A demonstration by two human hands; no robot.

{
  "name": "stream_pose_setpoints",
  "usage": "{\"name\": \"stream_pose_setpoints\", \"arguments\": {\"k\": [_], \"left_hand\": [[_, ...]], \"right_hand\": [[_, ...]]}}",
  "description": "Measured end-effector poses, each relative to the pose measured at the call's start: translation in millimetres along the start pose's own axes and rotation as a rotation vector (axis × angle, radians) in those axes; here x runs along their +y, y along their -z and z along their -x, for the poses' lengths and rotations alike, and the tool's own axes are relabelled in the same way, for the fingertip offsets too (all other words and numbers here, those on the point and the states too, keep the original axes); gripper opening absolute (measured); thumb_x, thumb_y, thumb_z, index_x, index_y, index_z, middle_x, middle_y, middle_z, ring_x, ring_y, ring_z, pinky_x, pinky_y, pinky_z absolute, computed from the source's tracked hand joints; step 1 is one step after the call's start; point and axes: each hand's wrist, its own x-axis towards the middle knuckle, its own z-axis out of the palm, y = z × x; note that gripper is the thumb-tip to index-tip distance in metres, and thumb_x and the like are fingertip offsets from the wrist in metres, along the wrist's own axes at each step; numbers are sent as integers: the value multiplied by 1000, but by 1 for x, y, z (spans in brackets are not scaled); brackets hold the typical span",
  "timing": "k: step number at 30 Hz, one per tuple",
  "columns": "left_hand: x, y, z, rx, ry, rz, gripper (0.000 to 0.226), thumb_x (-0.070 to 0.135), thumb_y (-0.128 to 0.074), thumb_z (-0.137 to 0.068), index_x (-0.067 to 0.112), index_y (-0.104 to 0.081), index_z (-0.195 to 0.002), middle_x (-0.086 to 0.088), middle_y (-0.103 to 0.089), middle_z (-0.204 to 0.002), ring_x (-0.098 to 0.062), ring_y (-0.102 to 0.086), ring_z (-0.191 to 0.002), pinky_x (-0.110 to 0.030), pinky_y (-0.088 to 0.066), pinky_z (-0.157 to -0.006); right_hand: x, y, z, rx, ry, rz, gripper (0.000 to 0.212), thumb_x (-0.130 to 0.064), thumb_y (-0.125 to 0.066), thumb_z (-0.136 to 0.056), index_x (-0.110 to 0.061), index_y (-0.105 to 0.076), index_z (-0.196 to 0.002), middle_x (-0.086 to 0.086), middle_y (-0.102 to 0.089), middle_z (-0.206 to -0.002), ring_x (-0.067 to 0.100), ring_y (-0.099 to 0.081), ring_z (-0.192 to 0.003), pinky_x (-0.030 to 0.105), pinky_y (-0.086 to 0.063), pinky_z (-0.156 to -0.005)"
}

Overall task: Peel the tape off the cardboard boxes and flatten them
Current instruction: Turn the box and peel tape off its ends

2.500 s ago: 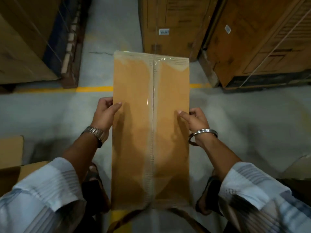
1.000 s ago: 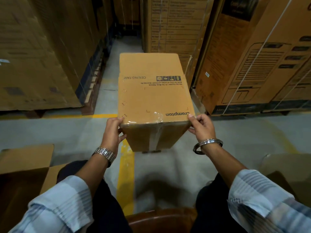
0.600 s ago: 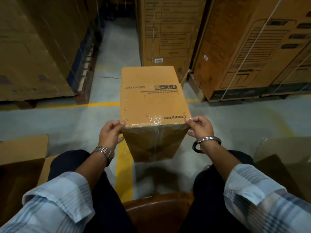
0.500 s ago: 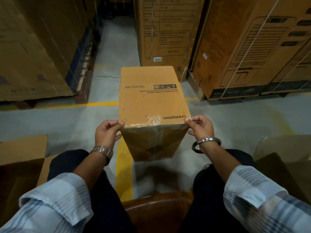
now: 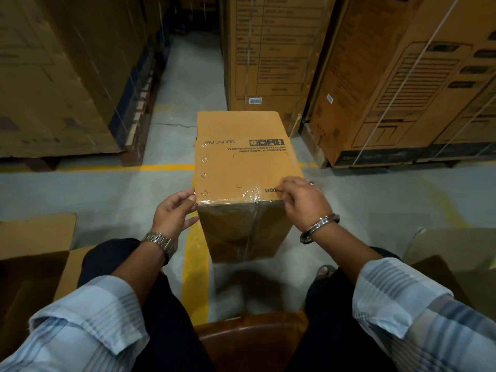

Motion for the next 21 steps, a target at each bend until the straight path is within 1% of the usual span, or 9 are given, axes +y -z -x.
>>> {"name": "stream_pose_setpoints", "arguments": {"k": [3,5,7,9,10,13,15,17,21], "left_hand": [[0,2,-2,5,24,21,23,15,-64,-96,13,-69,-119,-9,-73,-116,-22,-69,-104,-45,-57,-92],[0,3,-4,7,45,34,21,16,-67,-94,12,-70,-114,-11,-73,-117,-25,-69,-108,-42,-58,-90],[-1,5,-7,4,64,51,18,18,-70,-92,11,-71,-109,-13,-73,-118,-28,-68,-112,-39,-59,-86],[-1,5,-10,-4,75,61,15,17,-71,-92,11,-71,-106,-14,-73,-118,-26,-70,-108,-36,-60,-84],[-1,5,-11,-9,78,67,15,17,-71,-91,11,-72,-105,-14,-73,-116,-24,-70,-105,-35,-60,-83],[-1,4,-13,-28,82,99,11,17,-71,-91,13,-71,-101,-10,-74,-111,-20,-70,-101,-34,-60,-82],[-2,4,-16,-38,82,112,7,17,-71,-92,14,-71,-98,-8,-75,-108,-20,-70,-102,-34,-59,-83],[-1,5,-18,-49,81,111,7,18,-70,-92,15,-71,-98,-8,-75,-111,-21,-70,-104,-36,-59,-85],[-2,7,-21,-100,47,101,15,17,-66,-96,19,-71,-109,-3,-73,-116,-18,-69,-106,-38,-58,-89]], "right_hand": [[-18,2,-10,-111,86,24,31,-18,-60,-91,-22,-68,-121,-3,-61,-131,22,-55,-121,40,-46,-102],[-27,1,-21,-156,132,75,35,-31,-61,-92,-26,-63,-127,-2,-60,-126,24,-55,-116,40,-48,-96],[-35,-4,-30,-186,189,220,48,-49,-58,-91,-29,-54,-134,2,-55,-119,26,-53,-110,40,-50,-90],[-40,-9,-39,-209,218,306,55,-62,-54,-88,-30,-54,-131,3,-51,-116,26,-51,-106,40,-49,-87],[-43,-11,-44,-214,223,289,55,-66,-54,-86,-29,-57,-126,3,-51,-117,25,-51,-106,39,-49,-86],[-50,-18,-57,-224,247,148,44,-64,-59,-84,-26,-60,-106,-2,-55,-120,23,-53,-109,34,-43,-82],[-53,-24,-64,-219,263,107,37,-63,-60,-84,-29,-54,-95,-7,-57,-108,20,-55,-104,31,-38,-75],[-53,-27,-66,-214,256,89,37,-64,-59,-82,-30,-53,-94,-8,-59,-103,19,-56,-101,31,-39,-73],[-53,-26,-66,-207,221,38,47,-67,-56,-79,-25,-61,-100,-2,-66,-116,21,-58,-108,35,-49,-83]]}}
